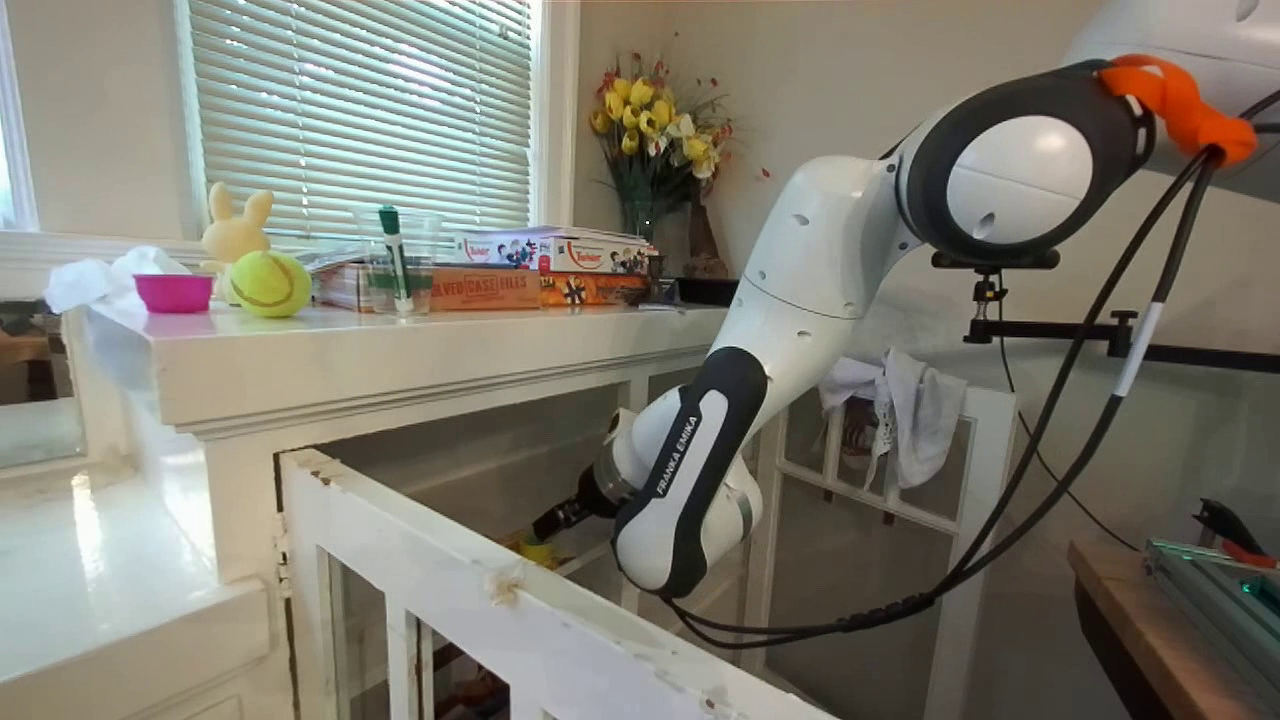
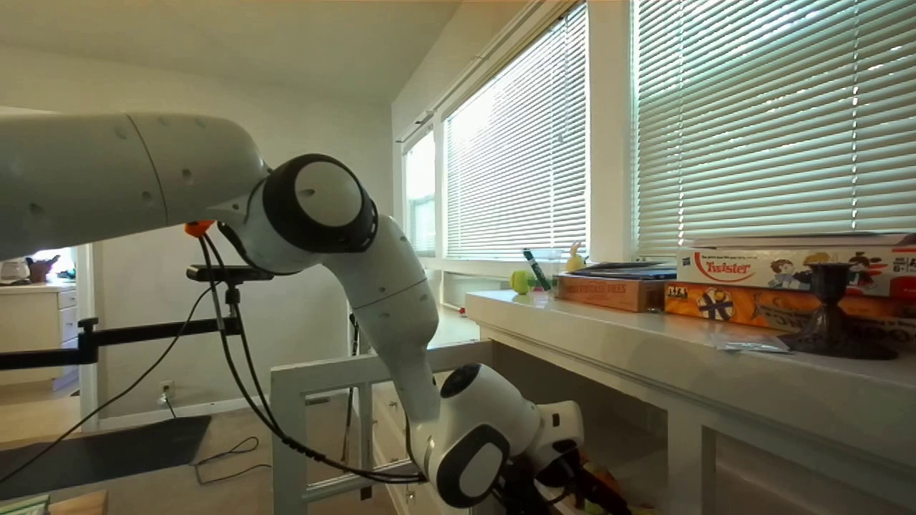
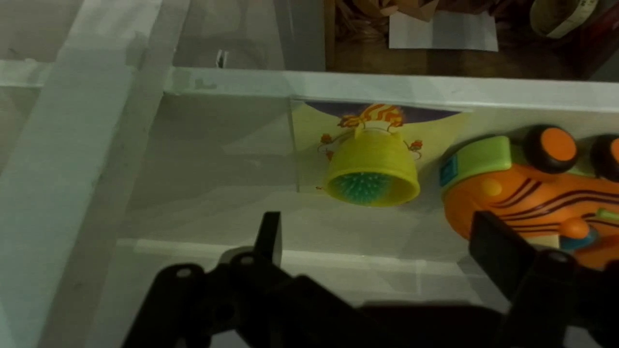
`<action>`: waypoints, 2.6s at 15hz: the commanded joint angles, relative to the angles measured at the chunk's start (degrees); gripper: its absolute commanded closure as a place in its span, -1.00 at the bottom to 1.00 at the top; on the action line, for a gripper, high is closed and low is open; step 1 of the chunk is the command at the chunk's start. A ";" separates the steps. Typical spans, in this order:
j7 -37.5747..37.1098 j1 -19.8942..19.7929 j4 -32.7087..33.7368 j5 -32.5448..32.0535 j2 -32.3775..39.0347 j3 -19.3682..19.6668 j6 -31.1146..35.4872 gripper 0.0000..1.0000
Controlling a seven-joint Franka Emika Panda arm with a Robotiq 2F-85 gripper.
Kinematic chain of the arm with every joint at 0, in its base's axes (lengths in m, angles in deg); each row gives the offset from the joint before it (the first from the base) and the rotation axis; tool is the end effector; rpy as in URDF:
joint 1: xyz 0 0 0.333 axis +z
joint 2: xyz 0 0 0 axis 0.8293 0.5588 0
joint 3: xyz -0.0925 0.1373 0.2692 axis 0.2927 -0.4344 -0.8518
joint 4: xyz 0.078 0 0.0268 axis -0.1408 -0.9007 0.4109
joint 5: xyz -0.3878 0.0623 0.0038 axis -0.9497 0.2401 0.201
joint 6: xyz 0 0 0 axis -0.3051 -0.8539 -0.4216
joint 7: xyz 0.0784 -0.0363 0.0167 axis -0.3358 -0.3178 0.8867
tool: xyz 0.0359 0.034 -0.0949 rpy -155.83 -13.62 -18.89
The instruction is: Place the yellow vessel on top of the cabinet.
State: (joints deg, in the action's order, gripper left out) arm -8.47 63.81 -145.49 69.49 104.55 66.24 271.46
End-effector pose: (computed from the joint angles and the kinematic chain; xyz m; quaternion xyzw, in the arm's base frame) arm 0.6634 -0.0820 0.0155 0.9048 -0.1090 0.3987 0.1027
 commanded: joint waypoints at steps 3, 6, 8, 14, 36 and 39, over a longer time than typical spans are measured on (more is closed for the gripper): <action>0.02 3.53 8.97 2.77 6.14 6.48 -6.67 -1.00; -0.82 3.63 12.37 2.07 8.37 8.17 -9.57 -1.00; -1.29 3.43 15.28 1.85 10.10 9.08 -11.90 -1.00; -3.42 2.47 25.63 1.23 15.32 10.99 -18.49 -1.00; -5.83 3.13 19.75 0.38 12.23 11.79 -18.01 -1.00; -6.29 2.28 20.16 -0.09 12.23 10.89 -18.40 -1.00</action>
State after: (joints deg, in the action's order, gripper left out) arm -12.74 66.05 -125.16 69.51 116.79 77.06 253.89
